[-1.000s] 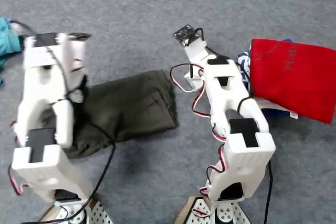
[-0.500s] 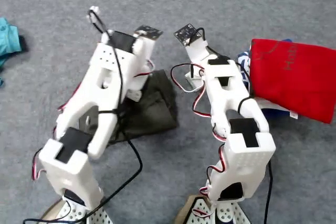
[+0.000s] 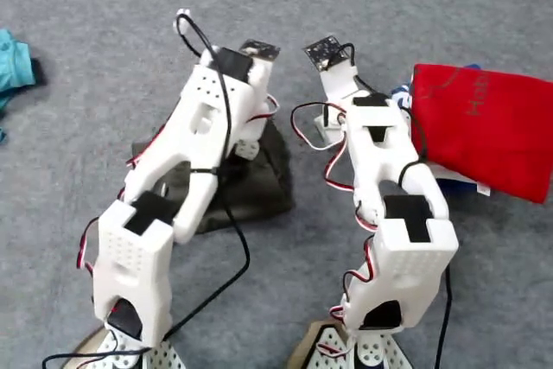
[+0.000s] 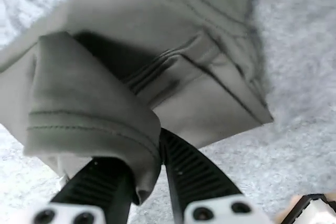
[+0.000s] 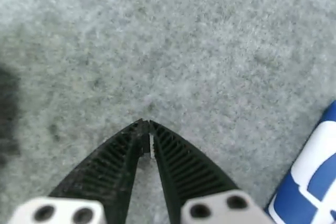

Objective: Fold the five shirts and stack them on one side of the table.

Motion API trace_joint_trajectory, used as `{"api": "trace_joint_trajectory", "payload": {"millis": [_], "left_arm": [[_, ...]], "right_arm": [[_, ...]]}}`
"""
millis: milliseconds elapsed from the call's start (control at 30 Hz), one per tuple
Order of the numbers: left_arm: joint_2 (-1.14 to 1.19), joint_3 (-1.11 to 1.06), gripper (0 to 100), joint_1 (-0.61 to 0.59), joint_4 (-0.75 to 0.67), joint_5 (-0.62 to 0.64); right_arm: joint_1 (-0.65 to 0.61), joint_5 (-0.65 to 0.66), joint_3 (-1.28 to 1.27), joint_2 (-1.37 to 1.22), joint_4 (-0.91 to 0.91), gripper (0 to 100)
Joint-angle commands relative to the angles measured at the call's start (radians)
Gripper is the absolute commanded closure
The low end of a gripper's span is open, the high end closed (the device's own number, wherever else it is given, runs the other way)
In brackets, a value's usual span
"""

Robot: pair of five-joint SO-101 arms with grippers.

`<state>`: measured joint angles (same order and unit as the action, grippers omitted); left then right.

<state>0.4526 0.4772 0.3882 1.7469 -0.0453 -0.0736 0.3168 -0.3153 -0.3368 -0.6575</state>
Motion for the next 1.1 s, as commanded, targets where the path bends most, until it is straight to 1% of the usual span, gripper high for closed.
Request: {"api": "trace_joint_trajectory", "payload": {"millis": [0, 133, 300, 500, 567, 600, 733, 767, 800, 933, 1000, 1067], "left_arm": [[-0.015, 0.052, 98, 0.063, 0.009, 0.005], [-0.012, 0.052, 98, 0.1, 0.006, 0.054], [-0.01, 0.054, 98, 0.103, 0.002, 0.06], [-0.01, 0.078, 98, 0.094, -0.015, 0.068], [-0.013, 0.101, 96, 0.071, -0.014, 0.118], [-0.016, 0.115, 93, 0.054, -0.014, 0.152], [-0.019, 0.173, 74, -0.029, -0.009, 0.282], [-0.019, 0.187, 71, -0.049, -0.005, 0.313], [-0.019, 0.207, 70, -0.069, 0.003, 0.33], [-0.021, 0.293, 70, -0.16, 0.012, 0.33], [-0.036, 0.342, 71, -0.238, 0.012, 0.33], [-0.071, 0.368, 76, -0.336, 0.012, 0.327]], "right_arm": [[0.022, -0.011, 0.025, 0.076, 0.011, 99.6], [0.033, -0.037, 0.025, 0.076, 0.011, 99.6], [0.044, -0.052, 0.027, 0.076, 0.011, 99.6], [0.044, -0.052, 0.027, 0.076, 0.011, 99.6], [0.045, -0.052, 0.027, 0.076, 0.011, 99.6], [0.045, -0.052, 0.027, 0.077, 0.011, 99.6], [0.045, -0.052, 0.027, 0.077, 0.011, 99.6], [0.045, -0.052, 0.027, 0.077, 0.011, 99.6], [0.045, -0.052, 0.027, 0.077, 0.011, 99.6], [0.045, -0.052, 0.027, 0.077, 0.011, 99.6], [0.041, -0.049, 0.027, 0.077, 0.011, 99.6], [0.039, -0.043, 0.027, 0.085, 0.003, 99.6]]}}
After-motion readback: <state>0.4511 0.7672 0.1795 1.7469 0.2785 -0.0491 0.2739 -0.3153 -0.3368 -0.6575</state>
